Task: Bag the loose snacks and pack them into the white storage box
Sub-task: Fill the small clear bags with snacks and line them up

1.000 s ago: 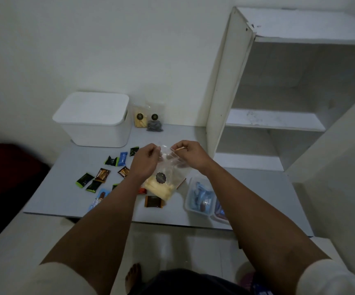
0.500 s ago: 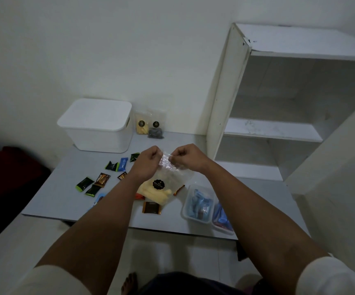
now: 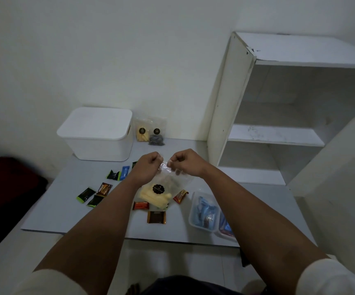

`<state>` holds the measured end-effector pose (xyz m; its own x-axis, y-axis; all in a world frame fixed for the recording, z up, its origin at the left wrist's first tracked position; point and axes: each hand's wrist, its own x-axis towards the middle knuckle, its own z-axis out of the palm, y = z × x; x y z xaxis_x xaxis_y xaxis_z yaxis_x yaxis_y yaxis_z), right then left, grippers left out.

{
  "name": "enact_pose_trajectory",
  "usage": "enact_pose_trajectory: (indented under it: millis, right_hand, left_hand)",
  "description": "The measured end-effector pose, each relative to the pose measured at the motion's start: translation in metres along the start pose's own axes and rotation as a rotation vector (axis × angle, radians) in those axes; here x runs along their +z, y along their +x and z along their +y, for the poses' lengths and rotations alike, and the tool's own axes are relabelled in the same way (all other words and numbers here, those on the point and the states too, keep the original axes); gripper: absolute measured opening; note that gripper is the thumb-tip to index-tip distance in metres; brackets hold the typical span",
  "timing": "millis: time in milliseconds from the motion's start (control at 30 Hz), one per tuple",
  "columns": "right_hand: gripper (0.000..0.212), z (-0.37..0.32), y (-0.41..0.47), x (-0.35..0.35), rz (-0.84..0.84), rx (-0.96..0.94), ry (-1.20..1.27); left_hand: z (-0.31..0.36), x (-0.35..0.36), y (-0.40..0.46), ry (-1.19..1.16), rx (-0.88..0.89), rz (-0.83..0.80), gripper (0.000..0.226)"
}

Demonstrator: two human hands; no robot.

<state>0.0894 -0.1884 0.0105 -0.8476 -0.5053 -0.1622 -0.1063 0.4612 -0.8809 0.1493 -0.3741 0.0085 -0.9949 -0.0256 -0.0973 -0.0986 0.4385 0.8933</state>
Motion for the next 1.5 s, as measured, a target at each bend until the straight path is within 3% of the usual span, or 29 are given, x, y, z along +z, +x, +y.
enact_pose_trajectory:
  millis: [533,700,833,1033,1367,1500]
  right_hand:
    - [0.016,-0.056,0.06,0.048,0.074,0.019,0.114]
    - [0.026,-0.077,0.074,0.07,0.126,0.031,0.117]
    - [0.016,-0.083,0.076,0.092,0.158,0.058,0.212]
    - [0.011,-0.088,0.074,0.117,0.145,0.098,0.24]
    - [0.018,-0.075,0.078,0.129,0.271,0.133,0.372]
    - [0.012,-0.074,0.087,0.128,0.335,0.132,0.43]
  left_hand:
    - [-0.033,-0.101,0.043,-0.192,-0.072,0.037,0.026]
    - [-0.046,-0.134,0.048,-0.234,-0.06,-0.027,0.028]
    - [-0.058,-0.156,0.046,-0.316,-0.048,0.001,0.016]
    - [-0.076,-0.165,0.038,-0.332,-0.083,-0.069,0.02]
    - [-0.089,-0.164,0.046,-0.333,-0.059,0.009,0.016]
    - [-0.092,-0.173,0.056,-0.361,-0.066,0.027,0.018]
